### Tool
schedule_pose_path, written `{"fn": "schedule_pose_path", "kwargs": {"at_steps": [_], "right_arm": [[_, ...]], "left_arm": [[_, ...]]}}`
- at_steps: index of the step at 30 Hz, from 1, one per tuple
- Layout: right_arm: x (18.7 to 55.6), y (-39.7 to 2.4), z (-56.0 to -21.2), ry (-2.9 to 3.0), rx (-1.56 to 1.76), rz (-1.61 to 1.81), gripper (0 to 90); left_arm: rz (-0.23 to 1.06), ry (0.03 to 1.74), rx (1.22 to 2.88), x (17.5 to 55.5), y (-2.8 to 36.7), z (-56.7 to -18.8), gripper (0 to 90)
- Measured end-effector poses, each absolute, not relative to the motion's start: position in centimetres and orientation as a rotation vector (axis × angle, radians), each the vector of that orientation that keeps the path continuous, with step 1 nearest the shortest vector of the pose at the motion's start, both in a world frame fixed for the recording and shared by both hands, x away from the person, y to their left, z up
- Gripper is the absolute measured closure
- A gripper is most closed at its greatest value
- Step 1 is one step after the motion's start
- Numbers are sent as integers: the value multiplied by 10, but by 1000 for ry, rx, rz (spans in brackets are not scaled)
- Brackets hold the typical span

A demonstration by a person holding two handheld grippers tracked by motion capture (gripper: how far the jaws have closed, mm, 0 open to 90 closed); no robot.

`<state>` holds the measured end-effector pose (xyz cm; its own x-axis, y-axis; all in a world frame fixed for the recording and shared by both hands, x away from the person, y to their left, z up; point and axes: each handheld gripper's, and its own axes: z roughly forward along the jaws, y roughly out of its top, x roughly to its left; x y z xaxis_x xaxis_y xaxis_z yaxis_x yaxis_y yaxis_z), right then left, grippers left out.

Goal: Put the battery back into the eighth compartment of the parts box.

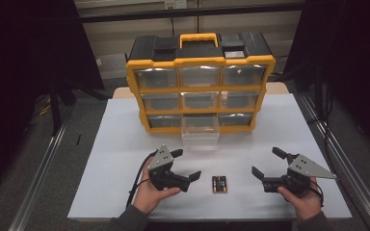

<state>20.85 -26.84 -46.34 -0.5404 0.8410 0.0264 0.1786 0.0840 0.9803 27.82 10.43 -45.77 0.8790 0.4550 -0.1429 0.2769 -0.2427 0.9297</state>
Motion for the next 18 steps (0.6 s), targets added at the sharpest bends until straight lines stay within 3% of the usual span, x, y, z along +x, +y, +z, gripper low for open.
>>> {"fn": "schedule_pose_path", "kwargs": {"at_steps": [18], "right_arm": [[208,-269,-463,1802,993,1502,11]], "left_arm": [[112,499,1992,276,66,-469,49]]}}
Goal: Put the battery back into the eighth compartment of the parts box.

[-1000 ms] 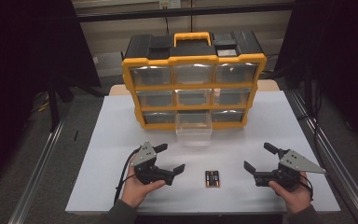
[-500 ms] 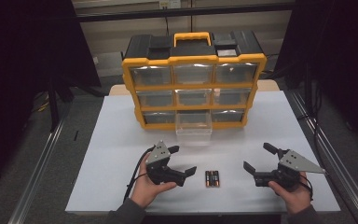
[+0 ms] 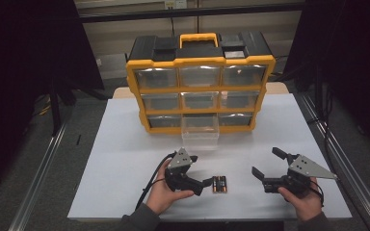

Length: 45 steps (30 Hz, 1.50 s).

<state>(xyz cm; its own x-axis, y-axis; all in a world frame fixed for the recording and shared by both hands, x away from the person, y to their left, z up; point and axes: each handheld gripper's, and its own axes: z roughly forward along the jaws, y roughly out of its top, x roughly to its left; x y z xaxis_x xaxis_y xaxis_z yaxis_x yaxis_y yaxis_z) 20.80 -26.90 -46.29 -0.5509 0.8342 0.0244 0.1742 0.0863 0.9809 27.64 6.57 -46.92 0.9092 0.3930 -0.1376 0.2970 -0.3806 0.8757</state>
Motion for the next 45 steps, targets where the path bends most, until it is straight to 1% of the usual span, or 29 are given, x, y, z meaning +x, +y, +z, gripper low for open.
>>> {"fn": "schedule_pose_path", "kwargs": {"at_steps": [2,6,10,11,13,15,18,20,22,28,39,41,45], "right_arm": [[208,-269,-463,1807,987,1499,11],[208,-268,-463,1807,993,1504,12],[207,-268,-463,1806,989,1511,12],[207,-268,-463,1805,996,1507,12],[207,-268,-463,1805,996,1508,13],[207,-268,-462,1804,995,1512,13],[206,-269,-462,1803,1001,1516,13],[206,-269,-462,1804,999,1515,13],[206,-269,-462,1805,1000,1515,13],[205,-270,-462,1800,998,1520,14],[205,-271,-461,1793,996,1527,14],[205,-271,-461,1794,996,1526,14],[205,-271,-460,1788,996,1533,14]], "left_arm": [[118,496,2029,275,63,-470,62],[88,499,2056,276,58,-473,93],[68,506,2077,274,52,-473,165],[70,500,2094,274,50,-473,229],[100,477,2152,271,46,-473,235],[115,457,2187,269,44,-475,305],[57,484,2198,269,42,-476,309],[20,497,2196,268,40,-477,340],[36,489,2209,267,38,-477,382],[-3,501,2217,266,35,-479,397],[3,502,2235,266,35,-483,417],[1,504,2225,266,35,-484,430],[14,511,2258,265,37,-482,452]]}}
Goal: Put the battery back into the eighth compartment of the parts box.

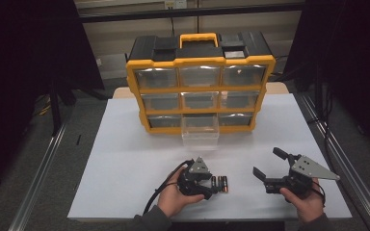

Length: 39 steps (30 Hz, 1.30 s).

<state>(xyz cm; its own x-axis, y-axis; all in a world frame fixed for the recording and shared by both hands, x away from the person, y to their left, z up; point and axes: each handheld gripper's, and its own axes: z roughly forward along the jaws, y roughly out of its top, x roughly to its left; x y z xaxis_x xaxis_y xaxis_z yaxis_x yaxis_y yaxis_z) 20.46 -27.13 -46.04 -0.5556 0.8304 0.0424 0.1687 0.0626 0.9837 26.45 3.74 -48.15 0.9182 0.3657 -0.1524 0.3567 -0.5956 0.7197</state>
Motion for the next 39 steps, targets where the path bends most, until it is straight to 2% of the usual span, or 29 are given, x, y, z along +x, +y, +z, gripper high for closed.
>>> {"fn": "schedule_pose_path", "kwargs": {"at_steps": [11,13,16,19,21,22,23,24,31,39], "right_arm": [[205,-272,-460,1785,989,1537,14],[205,-272,-460,1786,986,1539,14],[205,-272,-461,1790,995,1533,15],[204,-272,-460,1789,990,1534,16],[204,-272,-460,1789,989,1535,16],[205,-273,-461,1786,986,1535,16],[205,-273,-461,1786,986,1535,16],[205,-273,-461,1790,988,1533,16],[204,-272,-460,1784,993,1535,16],[204,-272,-461,1782,994,1541,16]], "left_arm": [[108,577,2268,265,49,-479,542],[120,590,2264,267,51,-480,587],[148,601,2260,268,48,-481,589],[143,626,2275,270,51,-480,675],[166,636,2297,270,50,-478,697],[166,636,2304,270,48,-477,745],[170,648,2334,270,47,-475,745],[166,646,2322,270,46,-475,773],[41,694,2318,279,52,-472,775],[-67,729,2229,289,64,-454,776]]}}
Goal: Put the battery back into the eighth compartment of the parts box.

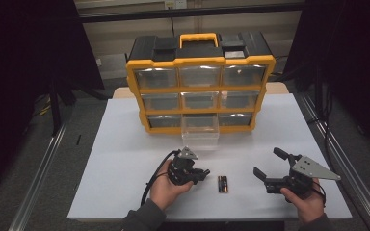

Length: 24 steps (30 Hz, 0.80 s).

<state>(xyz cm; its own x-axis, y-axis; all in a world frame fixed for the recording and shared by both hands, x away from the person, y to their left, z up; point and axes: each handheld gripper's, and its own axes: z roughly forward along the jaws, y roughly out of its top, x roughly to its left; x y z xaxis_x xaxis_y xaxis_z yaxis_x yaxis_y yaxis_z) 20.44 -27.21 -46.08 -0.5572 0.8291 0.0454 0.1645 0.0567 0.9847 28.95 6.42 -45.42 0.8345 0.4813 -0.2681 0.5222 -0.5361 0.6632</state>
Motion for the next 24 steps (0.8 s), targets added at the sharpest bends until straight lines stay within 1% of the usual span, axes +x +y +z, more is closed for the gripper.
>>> {"fn": "schedule_pose_path", "kwargs": {"at_steps": [2,4,7,12,17,24], "right_arm": [[204,-272,-461,1781,997,1539,16],[204,-273,-461,1785,999,1537,16],[204,-273,-461,1782,1002,1539,16],[204,-272,-461,1783,995,1545,16],[204,-273,-461,1780,1000,1541,15],[203,-273,-460,1780,997,1544,15]], "left_arm": [[-86,734,2191,292,66,-450,775],[-79,730,2189,295,68,-444,776],[-114,726,2156,301,71,-437,775],[-130,747,2135,307,74,-425,775],[-141,727,2156,313,72,-413,775],[-122,710,2166,321,72,-395,775]]}}
